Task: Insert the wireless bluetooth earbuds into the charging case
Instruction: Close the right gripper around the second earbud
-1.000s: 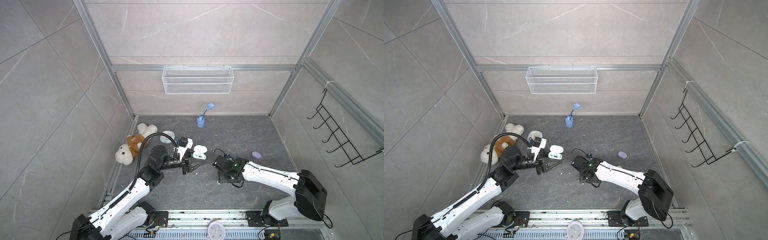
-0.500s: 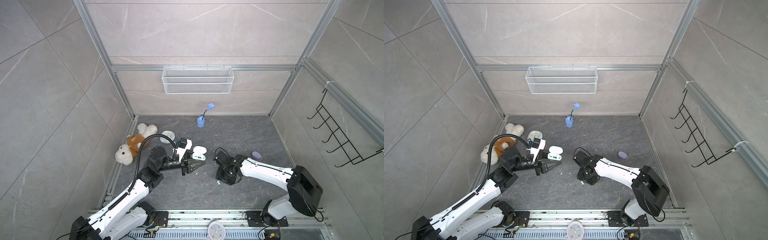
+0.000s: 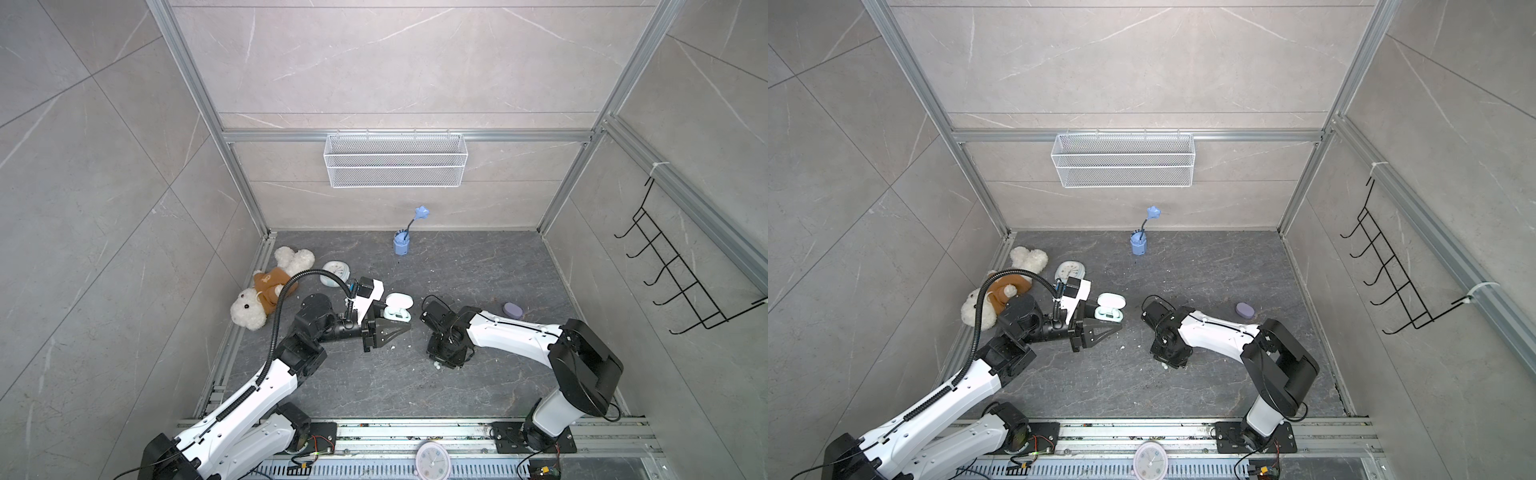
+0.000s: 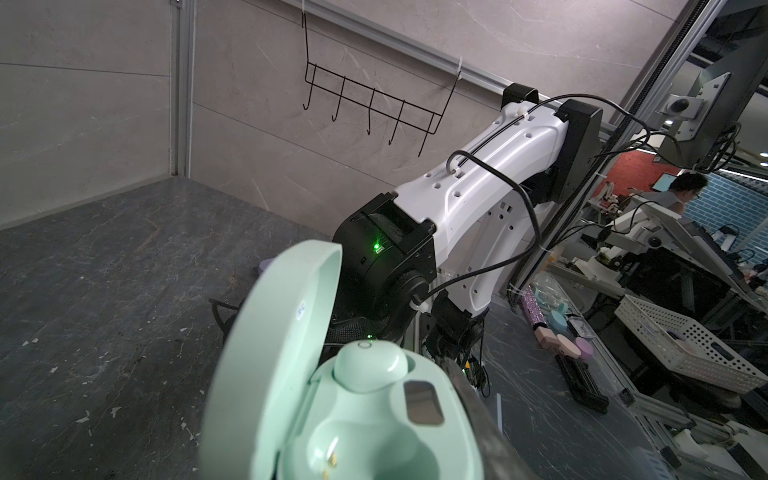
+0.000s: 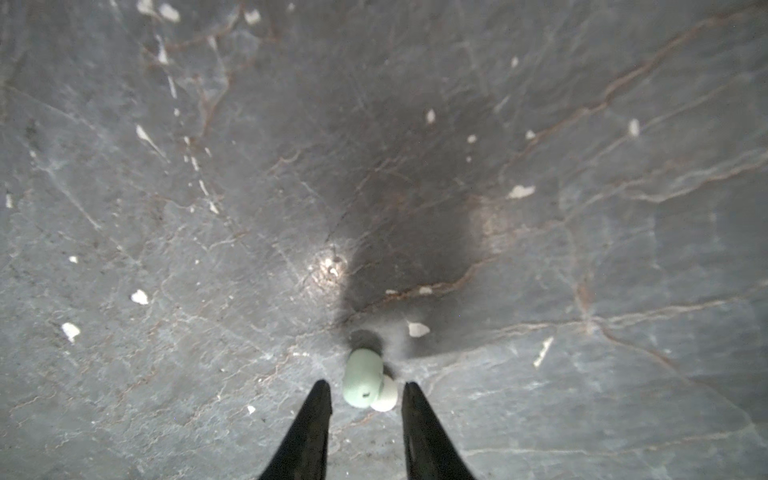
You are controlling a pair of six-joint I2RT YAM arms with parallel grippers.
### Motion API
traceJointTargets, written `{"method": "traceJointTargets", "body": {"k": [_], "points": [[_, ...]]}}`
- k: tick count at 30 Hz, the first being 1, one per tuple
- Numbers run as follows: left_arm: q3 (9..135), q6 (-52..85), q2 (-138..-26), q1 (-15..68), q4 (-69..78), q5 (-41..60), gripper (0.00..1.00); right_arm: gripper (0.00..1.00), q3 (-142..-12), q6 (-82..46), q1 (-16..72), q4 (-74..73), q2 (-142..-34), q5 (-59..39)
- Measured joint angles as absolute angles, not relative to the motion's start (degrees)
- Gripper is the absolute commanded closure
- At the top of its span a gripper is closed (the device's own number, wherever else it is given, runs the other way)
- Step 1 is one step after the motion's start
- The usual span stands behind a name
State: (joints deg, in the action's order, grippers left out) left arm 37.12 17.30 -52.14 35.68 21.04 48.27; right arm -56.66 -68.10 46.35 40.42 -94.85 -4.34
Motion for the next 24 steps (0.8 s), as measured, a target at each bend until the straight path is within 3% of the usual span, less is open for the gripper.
{"method": "traceJointTargets", "body": {"k": [24], "points": [[37.1, 17.3, -52.1, 35.7, 21.0, 48.2, 1.00, 0.76, -58.1, -65.8, 45.7, 40.0, -98.9, -5.0]]}}
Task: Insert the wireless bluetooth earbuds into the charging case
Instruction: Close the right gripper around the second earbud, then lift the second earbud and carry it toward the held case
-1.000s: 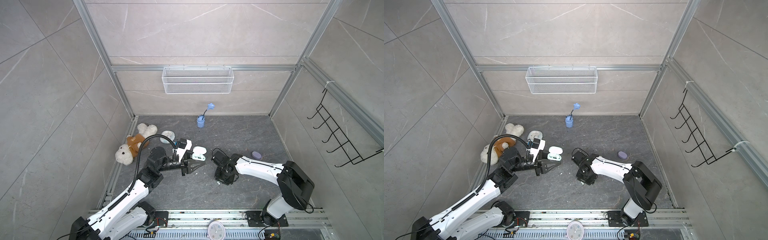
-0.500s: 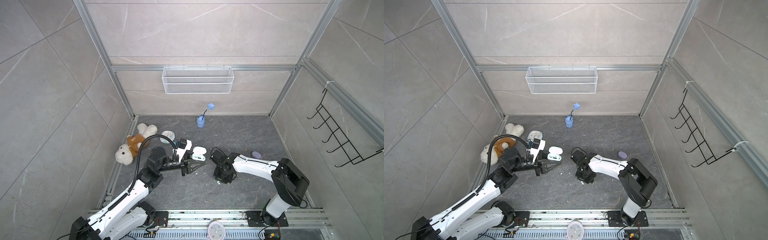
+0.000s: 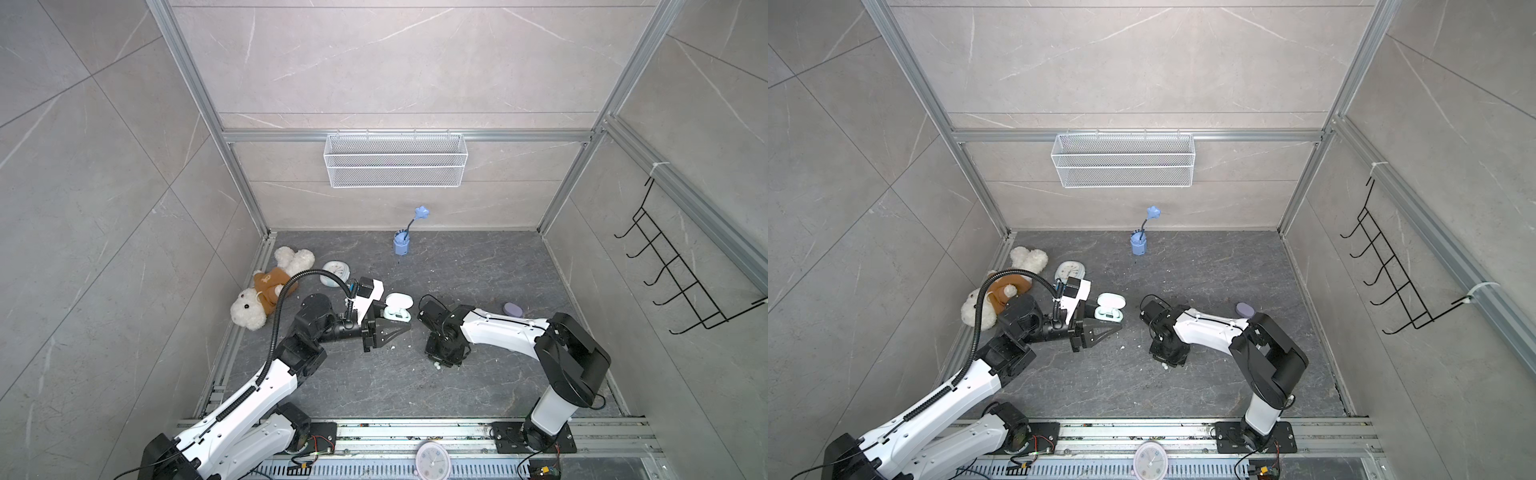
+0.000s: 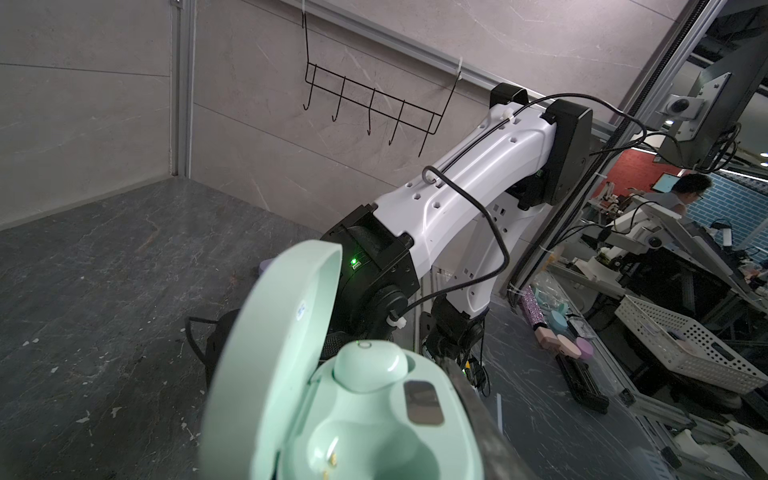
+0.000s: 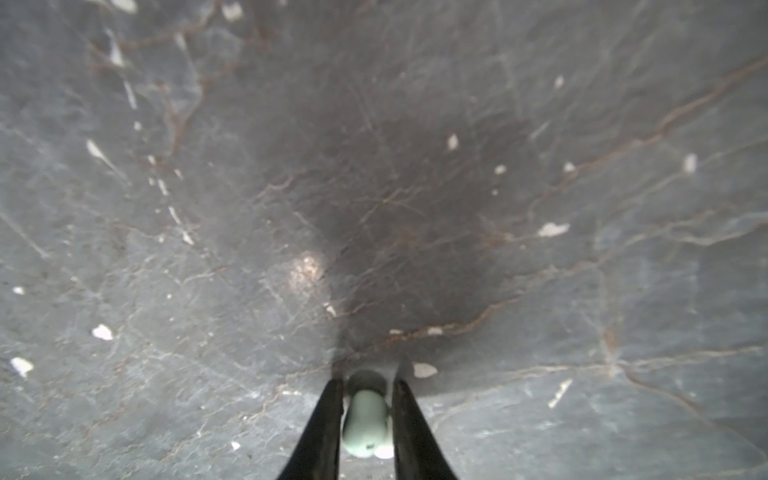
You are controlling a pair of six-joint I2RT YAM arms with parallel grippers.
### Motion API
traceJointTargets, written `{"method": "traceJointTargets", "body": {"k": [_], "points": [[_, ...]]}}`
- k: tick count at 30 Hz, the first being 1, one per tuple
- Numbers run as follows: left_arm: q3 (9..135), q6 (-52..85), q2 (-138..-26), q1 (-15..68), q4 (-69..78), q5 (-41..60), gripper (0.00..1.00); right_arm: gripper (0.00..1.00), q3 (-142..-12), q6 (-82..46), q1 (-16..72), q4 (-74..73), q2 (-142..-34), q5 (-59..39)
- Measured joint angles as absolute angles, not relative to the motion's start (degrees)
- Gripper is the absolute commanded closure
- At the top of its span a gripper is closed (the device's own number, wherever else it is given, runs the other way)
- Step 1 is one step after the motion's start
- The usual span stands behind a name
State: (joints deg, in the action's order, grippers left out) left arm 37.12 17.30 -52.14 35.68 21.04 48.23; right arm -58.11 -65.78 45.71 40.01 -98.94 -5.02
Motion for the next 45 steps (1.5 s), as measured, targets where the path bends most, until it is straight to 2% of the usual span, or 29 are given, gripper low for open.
{"method": "traceJointTargets", "body": {"k": [12, 21, 34, 45], "points": [[37.1, 17.3, -52.1, 35.7, 21.0, 48.1, 1.00, 0.86, -58.8, -64.7, 45.7, 40.6, -99.7, -5.4], [37.1, 17.3, -52.8, 35.7, 21.3, 48.1, 1.00, 0.87, -58.9, -64.7, 45.3, 40.9, -98.3, -4.5], [37.8, 17.6, -62.5, 35.7, 27.0, 48.1, 1.00, 0.87, -63.1, -61.8, 43.5, 43.8, -80.0, -0.2], [42.9, 17.6, -68.4, 36.2, 31.0, 48.8, 1.00, 0.87, -75.0, -57.1, 43.5, 46.0, -66.5, 1.5]]}}
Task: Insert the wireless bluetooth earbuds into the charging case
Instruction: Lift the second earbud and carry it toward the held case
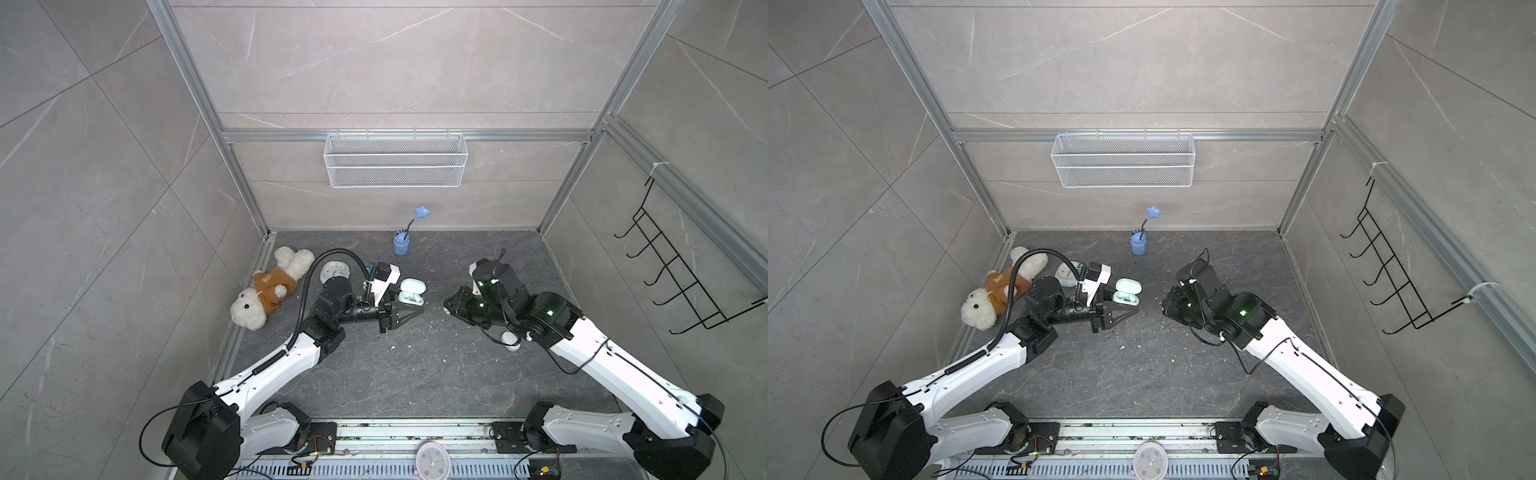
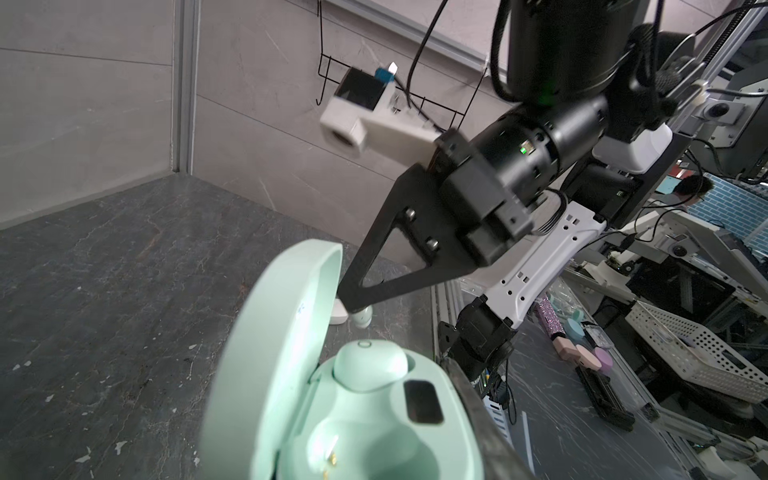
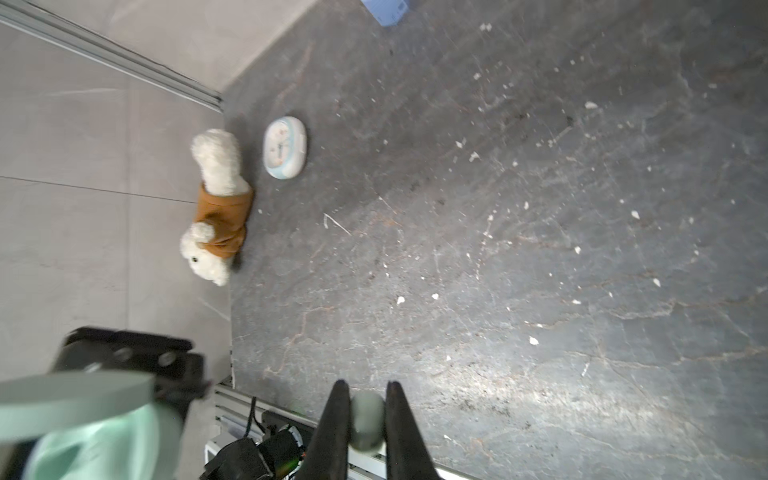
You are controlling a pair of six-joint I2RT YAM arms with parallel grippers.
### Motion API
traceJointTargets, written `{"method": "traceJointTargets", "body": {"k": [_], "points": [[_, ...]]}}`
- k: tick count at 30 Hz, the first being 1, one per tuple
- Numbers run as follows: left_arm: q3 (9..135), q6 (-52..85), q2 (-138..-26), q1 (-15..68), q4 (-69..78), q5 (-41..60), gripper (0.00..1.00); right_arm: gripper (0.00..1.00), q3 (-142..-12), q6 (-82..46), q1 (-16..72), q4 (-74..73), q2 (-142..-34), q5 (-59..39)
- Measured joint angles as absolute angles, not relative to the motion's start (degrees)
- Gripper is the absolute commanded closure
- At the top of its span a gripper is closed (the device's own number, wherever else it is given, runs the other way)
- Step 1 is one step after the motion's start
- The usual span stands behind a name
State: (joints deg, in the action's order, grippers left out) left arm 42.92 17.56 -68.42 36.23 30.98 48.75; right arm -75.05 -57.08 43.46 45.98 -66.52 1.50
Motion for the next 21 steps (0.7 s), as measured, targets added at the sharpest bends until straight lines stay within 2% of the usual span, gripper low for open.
{"method": "traceJointTargets", "body": {"k": [8, 21], "points": [[44.7, 18.0, -72.6, 37.6, 35.4, 49.8, 1.00, 0.87, -82.1, -55.2, 43.5, 44.5, -64.6, -0.7], [50.0, 20.0, -79.9, 40.1, 42.7, 51.1, 1.00, 0.88, -82.8, -53.7, 44.4, 37.5, -65.4, -8.5]]}}
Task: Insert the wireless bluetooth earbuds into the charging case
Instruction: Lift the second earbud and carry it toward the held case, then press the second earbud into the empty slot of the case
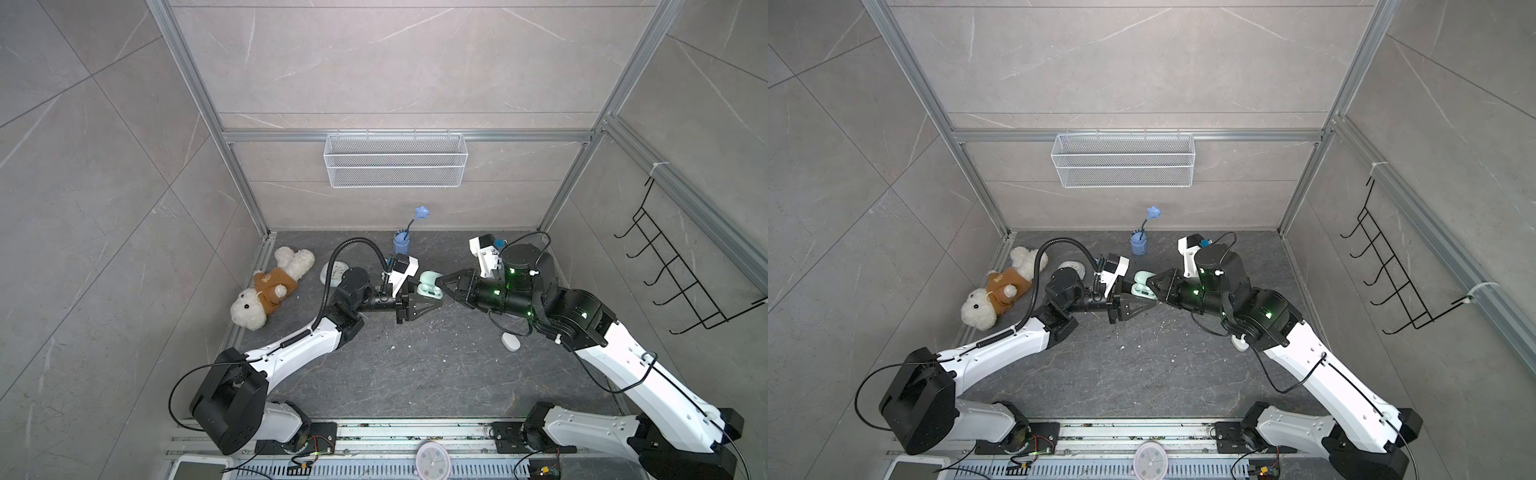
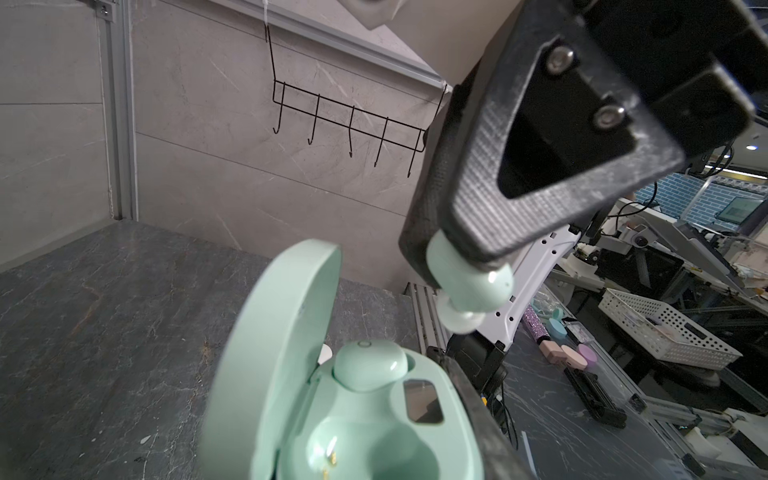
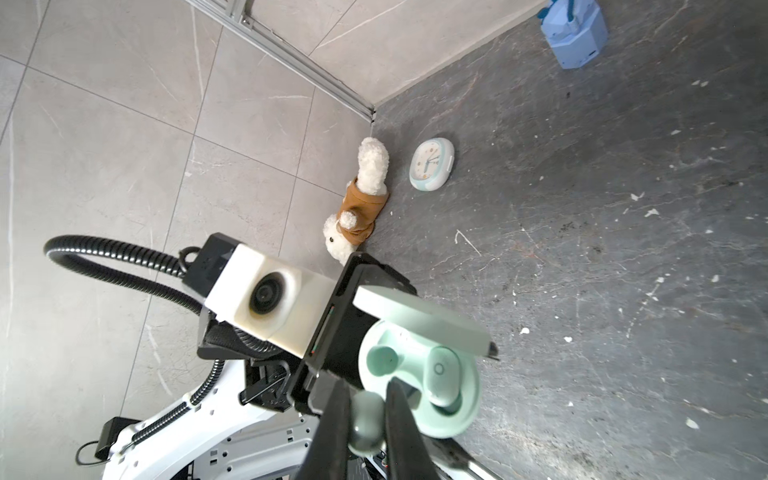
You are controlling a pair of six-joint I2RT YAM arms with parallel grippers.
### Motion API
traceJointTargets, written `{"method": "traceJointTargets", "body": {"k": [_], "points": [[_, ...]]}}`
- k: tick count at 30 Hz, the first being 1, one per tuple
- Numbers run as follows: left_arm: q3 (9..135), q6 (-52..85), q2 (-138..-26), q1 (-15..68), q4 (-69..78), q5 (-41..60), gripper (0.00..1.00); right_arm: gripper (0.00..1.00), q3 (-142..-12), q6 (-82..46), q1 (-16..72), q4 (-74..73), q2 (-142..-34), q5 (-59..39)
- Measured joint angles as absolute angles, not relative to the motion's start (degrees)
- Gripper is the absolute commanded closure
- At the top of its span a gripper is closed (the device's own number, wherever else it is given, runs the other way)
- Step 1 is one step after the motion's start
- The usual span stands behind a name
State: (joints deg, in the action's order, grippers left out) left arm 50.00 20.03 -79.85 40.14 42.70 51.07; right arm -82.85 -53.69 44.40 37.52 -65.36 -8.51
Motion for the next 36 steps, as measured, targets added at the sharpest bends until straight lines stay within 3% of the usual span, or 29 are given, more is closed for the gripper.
{"method": "traceJointTargets", "body": {"k": [36], "points": [[52.0, 20.1, -80.2, 43.2, 44.2, 51.1, 1.00, 0.87, -82.8, -53.1, 45.9, 36.3, -66.4, -9.7]]}}
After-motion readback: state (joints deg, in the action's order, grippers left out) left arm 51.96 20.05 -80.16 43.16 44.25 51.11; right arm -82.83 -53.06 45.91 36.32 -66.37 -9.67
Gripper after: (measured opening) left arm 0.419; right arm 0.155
